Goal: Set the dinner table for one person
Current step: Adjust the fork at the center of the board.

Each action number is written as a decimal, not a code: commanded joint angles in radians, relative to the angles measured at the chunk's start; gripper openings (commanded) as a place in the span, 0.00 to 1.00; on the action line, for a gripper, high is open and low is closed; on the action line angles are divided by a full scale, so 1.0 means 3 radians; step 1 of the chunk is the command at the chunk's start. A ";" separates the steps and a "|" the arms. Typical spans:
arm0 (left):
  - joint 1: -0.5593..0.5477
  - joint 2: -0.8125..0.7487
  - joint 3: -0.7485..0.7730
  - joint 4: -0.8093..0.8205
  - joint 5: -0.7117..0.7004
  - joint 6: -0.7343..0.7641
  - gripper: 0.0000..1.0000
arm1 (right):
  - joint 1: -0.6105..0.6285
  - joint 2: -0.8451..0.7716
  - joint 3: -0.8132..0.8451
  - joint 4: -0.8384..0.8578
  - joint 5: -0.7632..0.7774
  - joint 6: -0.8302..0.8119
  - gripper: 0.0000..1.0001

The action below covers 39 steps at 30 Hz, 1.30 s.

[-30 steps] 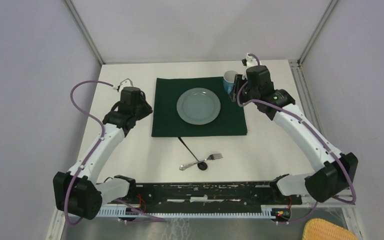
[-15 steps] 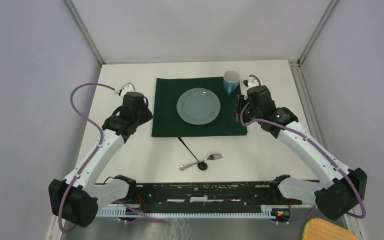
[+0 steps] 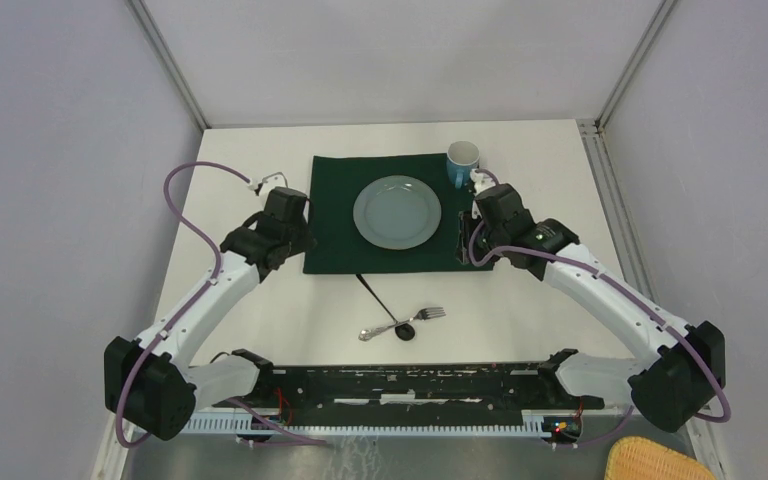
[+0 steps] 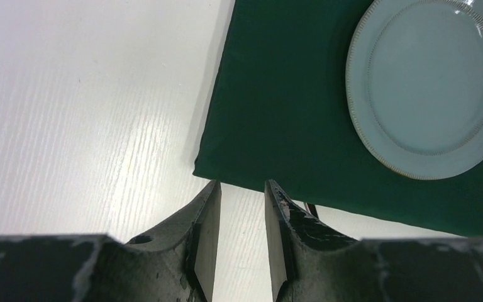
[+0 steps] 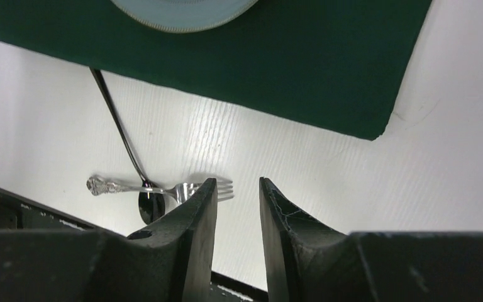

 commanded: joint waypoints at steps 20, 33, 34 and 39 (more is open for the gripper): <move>-0.0390 -0.0435 -0.0110 -0.0424 0.0381 0.0408 0.29 | 0.0414 0.0367 0.0186 0.0093 0.0189 0.0196 0.37; -0.0390 -0.0042 0.0204 -0.0324 0.0203 0.0264 0.30 | 0.0512 0.0364 0.0051 0.0029 -0.0346 0.0011 0.36; -0.0393 -0.0017 0.0223 -0.0309 0.0199 0.0255 0.30 | 0.0539 0.0345 0.0028 0.0015 -0.0363 0.0009 0.36; -0.0394 0.0115 0.0317 -0.0245 0.0242 0.0227 0.31 | 0.0686 0.0258 -0.0114 -0.0071 -0.0428 -0.0027 0.36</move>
